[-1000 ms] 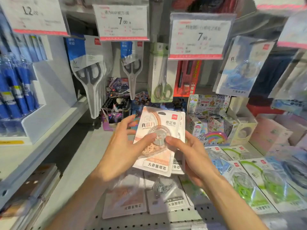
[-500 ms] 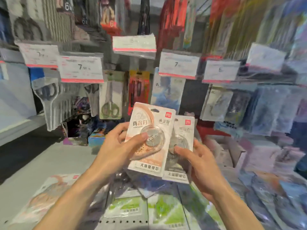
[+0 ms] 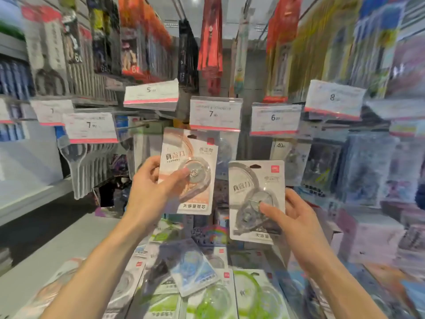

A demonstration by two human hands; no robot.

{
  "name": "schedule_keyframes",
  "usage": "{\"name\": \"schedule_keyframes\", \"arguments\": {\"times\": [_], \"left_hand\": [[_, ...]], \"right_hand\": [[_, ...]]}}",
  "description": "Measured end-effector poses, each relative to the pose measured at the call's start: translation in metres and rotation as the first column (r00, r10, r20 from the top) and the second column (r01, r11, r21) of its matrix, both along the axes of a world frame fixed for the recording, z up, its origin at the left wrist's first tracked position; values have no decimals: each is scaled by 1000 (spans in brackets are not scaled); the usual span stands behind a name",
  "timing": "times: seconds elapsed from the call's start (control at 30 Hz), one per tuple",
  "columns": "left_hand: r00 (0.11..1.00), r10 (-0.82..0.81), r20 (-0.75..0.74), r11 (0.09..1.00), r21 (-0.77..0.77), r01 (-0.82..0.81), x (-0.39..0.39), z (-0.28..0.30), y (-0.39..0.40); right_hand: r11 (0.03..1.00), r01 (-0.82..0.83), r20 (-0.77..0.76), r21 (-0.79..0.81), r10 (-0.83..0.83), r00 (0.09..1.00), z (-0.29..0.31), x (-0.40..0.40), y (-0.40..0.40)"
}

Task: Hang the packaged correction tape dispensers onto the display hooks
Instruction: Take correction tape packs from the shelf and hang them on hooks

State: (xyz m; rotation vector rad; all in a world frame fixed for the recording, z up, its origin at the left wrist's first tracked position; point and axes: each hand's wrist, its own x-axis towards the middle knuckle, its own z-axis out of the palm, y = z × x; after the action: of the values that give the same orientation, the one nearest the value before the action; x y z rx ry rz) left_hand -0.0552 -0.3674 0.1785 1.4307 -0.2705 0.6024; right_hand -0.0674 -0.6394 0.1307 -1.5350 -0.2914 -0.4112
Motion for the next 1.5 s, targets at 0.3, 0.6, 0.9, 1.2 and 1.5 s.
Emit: {"name": "schedule_keyframes", "arguments": {"times": [0.3, 0.6, 0.9, 1.2, 1.5], "left_hand": [[980, -107, 167, 994, -22, 112, -3, 14, 16], [963, -143, 229, 986, -50, 159, -1, 21, 25], [962, -158, 225, 985, -35, 170, 3, 22, 26], [970, -140, 200, 990, 28, 137, 14, 21, 26], [972, -158, 176, 986, 82, 146, 23, 11, 14]], "right_hand": [[992, 22, 141, -121, -5, 990, 33, 34, 28], [996, -2, 231, -93, 23, 973, 65, 60, 60], [989, 117, 239, -95, -92, 967, 69, 77, 70], [948, 234, 89, -218, -219, 972, 59, 116, 81], [938, 295, 161, -181, -267, 950, 45, 102, 56]]}}
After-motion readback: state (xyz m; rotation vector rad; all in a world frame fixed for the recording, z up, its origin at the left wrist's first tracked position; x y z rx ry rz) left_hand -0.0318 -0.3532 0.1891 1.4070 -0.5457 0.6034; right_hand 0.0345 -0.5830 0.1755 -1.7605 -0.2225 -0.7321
